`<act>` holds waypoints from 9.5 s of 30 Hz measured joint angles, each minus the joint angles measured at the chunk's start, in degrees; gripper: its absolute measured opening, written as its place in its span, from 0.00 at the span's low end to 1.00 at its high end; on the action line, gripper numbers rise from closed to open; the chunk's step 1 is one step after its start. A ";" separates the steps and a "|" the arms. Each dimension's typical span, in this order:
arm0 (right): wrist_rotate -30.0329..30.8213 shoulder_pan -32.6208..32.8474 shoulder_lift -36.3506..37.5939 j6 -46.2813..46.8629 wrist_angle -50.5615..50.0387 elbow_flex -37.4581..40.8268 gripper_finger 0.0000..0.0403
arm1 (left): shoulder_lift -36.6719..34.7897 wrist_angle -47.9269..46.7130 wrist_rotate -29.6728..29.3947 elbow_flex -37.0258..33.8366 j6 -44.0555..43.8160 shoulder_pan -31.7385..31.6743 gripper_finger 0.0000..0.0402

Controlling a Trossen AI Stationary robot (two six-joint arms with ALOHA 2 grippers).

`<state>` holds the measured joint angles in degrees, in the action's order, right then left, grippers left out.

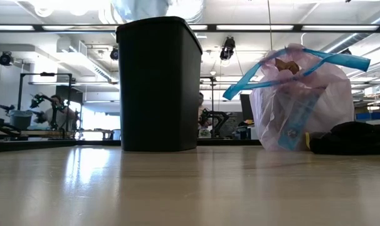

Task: Place trash/remove bag and relplace
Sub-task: Insert the new blue trash bag into the trash bin

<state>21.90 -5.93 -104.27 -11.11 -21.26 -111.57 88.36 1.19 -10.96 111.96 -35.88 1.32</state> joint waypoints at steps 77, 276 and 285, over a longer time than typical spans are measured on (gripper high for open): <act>-25.19 -1.58 10.38 6.63 0.77 9.68 0.63 | -24.55 -30.06 -12.11 -13.09 17.28 -7.23 0.01; -10.55 -3.72 18.35 10.00 -30.12 -5.62 0.37 | -1.27 -36.50 21.11 -24.45 17.02 -27.88 0.25; -16.61 -3.88 17.59 10.11 -23.19 -2.94 0.48 | -5.65 -40.06 23.96 -24.58 16.74 -27.09 0.45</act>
<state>5.29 -9.80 -86.68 -1.00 -44.45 -114.51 82.70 -38.87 13.00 87.37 -19.14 -25.78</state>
